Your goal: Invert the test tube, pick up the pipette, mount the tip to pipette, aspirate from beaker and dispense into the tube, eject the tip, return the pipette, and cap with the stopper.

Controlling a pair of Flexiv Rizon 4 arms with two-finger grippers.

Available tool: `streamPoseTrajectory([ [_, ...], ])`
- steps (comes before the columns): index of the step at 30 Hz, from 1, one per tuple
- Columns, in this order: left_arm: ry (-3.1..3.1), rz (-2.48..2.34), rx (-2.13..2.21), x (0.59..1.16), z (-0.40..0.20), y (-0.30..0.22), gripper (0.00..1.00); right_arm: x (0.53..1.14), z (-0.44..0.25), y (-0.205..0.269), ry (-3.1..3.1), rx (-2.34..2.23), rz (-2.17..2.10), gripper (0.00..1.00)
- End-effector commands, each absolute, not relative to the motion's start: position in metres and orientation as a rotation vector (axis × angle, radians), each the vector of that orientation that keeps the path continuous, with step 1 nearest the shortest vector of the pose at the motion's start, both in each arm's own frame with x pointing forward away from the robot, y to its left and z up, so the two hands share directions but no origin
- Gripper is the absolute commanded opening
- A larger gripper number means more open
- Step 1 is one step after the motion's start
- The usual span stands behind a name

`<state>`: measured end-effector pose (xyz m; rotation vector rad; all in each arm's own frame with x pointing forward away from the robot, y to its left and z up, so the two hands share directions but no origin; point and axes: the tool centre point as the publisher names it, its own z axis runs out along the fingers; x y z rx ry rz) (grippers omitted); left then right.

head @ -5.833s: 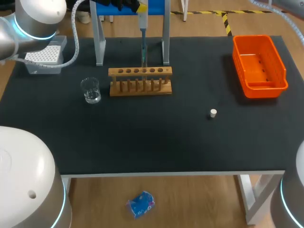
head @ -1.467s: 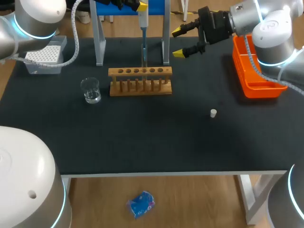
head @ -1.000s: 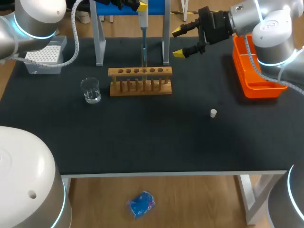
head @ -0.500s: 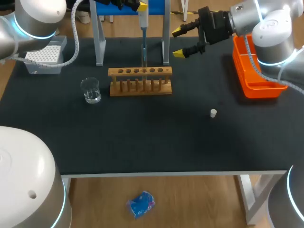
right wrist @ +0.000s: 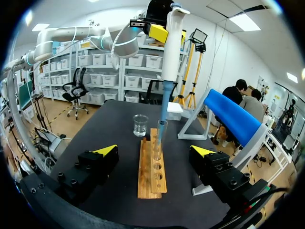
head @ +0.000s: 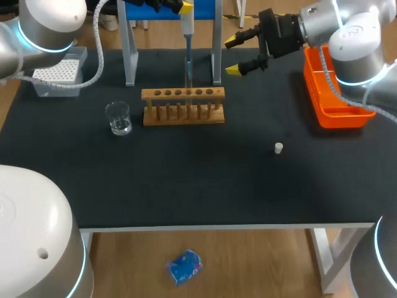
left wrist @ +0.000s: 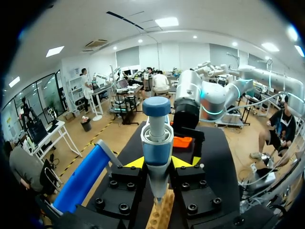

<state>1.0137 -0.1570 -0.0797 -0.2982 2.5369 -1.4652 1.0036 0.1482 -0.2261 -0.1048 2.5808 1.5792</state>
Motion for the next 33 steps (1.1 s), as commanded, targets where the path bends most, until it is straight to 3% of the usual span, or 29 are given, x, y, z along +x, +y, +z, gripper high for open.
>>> streamPoseTrajectory([
  [1, 2.535, -1.458, -0.301, 1.010, -0.077, -0.156, 0.00, 1.003, -0.226, 0.148, 2.580, -0.106, 1.580, 1.00],
  [33, 2.529, -1.393, -0.267, 1.011, -0.045, -0.156, 0.00, 1.003, -0.226, 0.148, 2.580, -0.106, 1.580, 1.00],
])
